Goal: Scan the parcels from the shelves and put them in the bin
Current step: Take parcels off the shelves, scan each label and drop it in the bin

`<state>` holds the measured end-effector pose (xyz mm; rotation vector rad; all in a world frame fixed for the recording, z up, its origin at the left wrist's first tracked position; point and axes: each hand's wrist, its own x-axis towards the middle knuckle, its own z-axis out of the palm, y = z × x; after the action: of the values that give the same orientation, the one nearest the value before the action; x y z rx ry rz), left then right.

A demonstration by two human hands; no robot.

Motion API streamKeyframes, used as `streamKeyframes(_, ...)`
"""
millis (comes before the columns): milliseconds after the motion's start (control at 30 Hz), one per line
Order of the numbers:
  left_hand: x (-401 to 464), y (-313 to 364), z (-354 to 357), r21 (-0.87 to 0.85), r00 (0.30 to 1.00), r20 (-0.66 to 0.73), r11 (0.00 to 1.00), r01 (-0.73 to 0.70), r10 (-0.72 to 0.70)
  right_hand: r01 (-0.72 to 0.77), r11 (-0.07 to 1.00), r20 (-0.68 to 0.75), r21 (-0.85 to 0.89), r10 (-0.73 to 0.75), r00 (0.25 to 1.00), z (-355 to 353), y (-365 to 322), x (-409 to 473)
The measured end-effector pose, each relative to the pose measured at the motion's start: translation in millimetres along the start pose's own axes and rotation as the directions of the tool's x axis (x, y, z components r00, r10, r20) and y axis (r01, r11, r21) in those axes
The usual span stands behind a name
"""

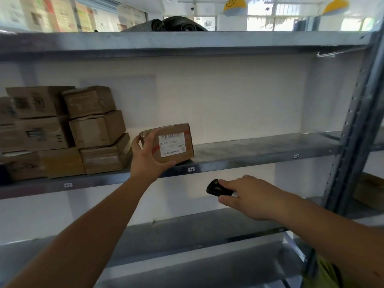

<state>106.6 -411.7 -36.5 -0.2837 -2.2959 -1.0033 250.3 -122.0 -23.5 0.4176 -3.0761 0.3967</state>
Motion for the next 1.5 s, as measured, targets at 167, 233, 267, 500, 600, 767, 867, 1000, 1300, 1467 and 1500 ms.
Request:
streamKeyframes(167,-8.5,6.2,4.3,-0.117,0.998,-0.022,0.991,0.061,-0.064,-0.007,0.998,-0.035,0.070,0.009,0.999,3.8,4.3,-0.9)
streamKeyframes(233,-16.8,10.9,8.3,-0.160,0.997,-0.023,0.984,0.073,-0.077,-0.019,0.996,-0.065,0.089,0.025,0.998,6.5,5.3,-1.1)
streamKeyframes(267,-21.2,13.5,9.3,-0.184,0.996,-0.019,0.979,0.088,-0.093,-0.026,0.995,-0.075,0.094,0.033,0.997,7.4,5.4,-1.8)
streamKeyframes(500,-74.4,12.3,10.2,-0.369,0.979,0.194,0.921,0.128,-0.059,-0.071,0.987,-0.070,0.141,0.082,0.994,18.7,6.0,-28.0)
streamKeyframes(600,-111.8,6.0,14.8,-0.354,0.963,0.260,0.921,0.165,-0.072,-0.105,0.971,-0.048,0.215,0.118,0.992,38.0,1.9,-55.8)
streamKeyframes(767,-169.5,-7.1,24.3,-0.303,0.929,0.358,0.929,0.212,-0.095,-0.219,0.925,0.001,0.310,0.230,0.973,85.7,3.6,-107.1)
streamKeyframes(867,-209.2,-8.7,37.4,-0.316,0.886,0.441,0.900,0.300,-0.141,-0.299,0.917,0.035,0.265,0.301,0.953,115.0,11.8,-139.1)
streamKeyframes(1000,-259.9,-5.0,65.7,-0.270,0.815,0.557,0.893,0.360,-0.161,-0.422,0.855,0.094,0.302,0.414,0.905,148.7,24.3,-181.5)
streamKeyframes(1300,-312.5,40.8,150.0,-0.245,0.642,0.767,0.922,0.300,-0.006,-0.618,0.698,0.055,0.363,0.646,0.762,175.3,68.6,-255.3)
streamKeyframes(1467,-314.7,84.5,209.0,-0.308,0.588,0.803,0.912,0.269,0.098,-0.710,0.577,0.070,0.403,0.754,0.653,172.5,114.8,-274.2)
streamKeyframes(1500,-314.0,95.0,223.6,-0.316,0.582,0.806,0.909,0.271,0.107,-0.728,0.557,0.071,0.401,0.773,0.631,170.8,126.8,-277.4)
